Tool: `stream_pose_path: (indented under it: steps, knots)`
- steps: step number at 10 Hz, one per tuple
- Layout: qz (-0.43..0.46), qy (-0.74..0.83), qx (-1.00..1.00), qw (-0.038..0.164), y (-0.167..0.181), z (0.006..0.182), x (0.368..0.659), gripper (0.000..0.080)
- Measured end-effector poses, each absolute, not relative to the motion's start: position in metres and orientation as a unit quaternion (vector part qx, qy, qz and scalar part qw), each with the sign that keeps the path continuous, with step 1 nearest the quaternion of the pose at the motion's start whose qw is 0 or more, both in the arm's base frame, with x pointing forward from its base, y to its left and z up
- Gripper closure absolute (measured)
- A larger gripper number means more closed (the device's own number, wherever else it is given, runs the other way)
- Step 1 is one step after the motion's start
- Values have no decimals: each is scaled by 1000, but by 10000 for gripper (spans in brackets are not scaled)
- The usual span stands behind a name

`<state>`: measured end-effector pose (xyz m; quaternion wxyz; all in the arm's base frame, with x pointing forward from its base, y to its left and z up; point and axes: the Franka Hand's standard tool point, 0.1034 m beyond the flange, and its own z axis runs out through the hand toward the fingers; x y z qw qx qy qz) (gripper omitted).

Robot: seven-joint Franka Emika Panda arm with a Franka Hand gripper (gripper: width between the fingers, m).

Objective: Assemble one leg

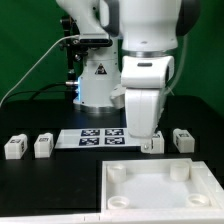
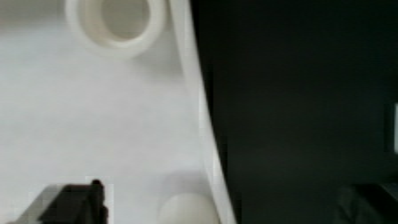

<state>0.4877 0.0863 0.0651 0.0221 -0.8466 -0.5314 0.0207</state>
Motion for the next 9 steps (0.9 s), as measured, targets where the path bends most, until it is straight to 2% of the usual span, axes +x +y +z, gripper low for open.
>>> stream_pose_path:
  steps: [3, 5, 9]
  knots:
    - [27, -318, -948, 21, 145, 62, 469, 150]
    - [33, -175, -984, 27, 166, 64, 464, 150]
    - [50, -97, -994, 27, 170, 64, 461, 150]
